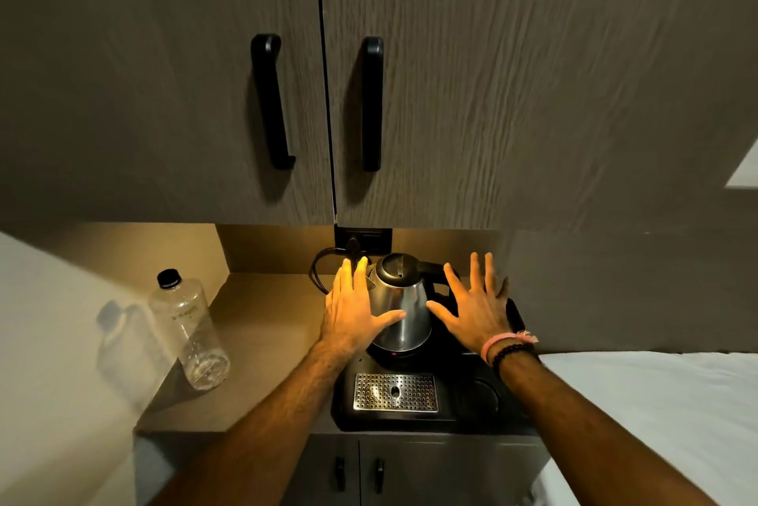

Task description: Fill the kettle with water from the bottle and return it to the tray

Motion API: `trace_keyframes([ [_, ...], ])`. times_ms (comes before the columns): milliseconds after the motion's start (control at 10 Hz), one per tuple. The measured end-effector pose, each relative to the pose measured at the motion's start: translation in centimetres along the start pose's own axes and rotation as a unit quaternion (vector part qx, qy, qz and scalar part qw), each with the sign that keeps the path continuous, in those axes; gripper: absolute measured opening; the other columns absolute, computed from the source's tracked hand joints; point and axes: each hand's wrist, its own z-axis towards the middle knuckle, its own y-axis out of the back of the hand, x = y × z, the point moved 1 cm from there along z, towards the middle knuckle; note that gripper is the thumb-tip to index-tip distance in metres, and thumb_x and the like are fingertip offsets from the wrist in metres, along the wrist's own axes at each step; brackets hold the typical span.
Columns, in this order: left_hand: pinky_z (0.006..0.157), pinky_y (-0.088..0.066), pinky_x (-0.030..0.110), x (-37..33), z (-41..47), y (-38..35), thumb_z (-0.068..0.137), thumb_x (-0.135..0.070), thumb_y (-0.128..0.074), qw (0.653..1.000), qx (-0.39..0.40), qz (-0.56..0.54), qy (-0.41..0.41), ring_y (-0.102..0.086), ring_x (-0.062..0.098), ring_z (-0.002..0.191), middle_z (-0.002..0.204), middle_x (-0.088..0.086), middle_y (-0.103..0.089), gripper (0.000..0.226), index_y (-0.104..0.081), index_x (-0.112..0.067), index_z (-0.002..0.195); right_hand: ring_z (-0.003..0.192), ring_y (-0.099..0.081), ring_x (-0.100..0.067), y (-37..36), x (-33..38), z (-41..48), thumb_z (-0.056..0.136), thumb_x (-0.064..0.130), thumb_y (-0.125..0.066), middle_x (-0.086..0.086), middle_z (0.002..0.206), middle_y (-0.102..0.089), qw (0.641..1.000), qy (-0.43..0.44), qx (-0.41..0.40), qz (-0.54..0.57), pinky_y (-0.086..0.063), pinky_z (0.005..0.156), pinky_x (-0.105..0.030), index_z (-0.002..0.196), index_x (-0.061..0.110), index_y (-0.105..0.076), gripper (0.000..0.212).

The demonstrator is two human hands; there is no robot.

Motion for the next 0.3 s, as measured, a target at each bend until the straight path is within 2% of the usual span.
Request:
trace_keyframes([
  [100, 0.12, -0.022, 0.055, 0.1, -0.8, 0.2, 0.069, -0.074, -0.069, 0.998, 0.006, 0.057, -0.017, -0.006, 0.031, 0.152, 0.166, 0.015, -0.004, 0.121, -0.006, -0.021, 0.157, 0.141, 0.038, -0.041, 0.5, 0.4, 0.2, 0.08, 0.083, -0.022, -0.024, 0.162, 0.015, 0.999, -0.007, 0.005, -0.037, 0.009, 0.109, -0.074, 0.154, 0.032, -0.018, 0.089],
  [200, 0.119, -0.022, 0.054, -0.1, -2.0, 0.9, 0.07, -0.076, -0.067, 0.997, 0.009, 0.08, -0.019, -0.006, 0.032, 0.152, 0.166, 0.016, -0.004, 0.119, -0.006, -0.022, 0.157, 0.136, 0.043, -0.044, 1.9, 0.3, -0.2, 0.076, 0.088, -0.019, -0.027, 0.157, 0.026, 0.997, -0.014, 0.053, -0.052, 0.019, 0.103, -0.074, 0.155, 0.033, -0.006, 0.097],
  [300, 0.118, -0.022, 0.054, -0.1, -3.5, 1.3, 0.07, -0.078, -0.064, 0.995, -0.002, 0.094, -0.032, -0.006, 0.033, 0.152, 0.166, 0.016, -0.004, 0.118, -0.008, -0.021, 0.157, 0.135, 0.042, -0.045, 1.8, 0.4, -2.0, 0.073, 0.091, -0.018, -0.027, 0.153, 0.035, 0.997, -0.007, 0.056, -0.058, 0.015, 0.107, -0.074, 0.154, 0.028, 0.014, 0.107],
])
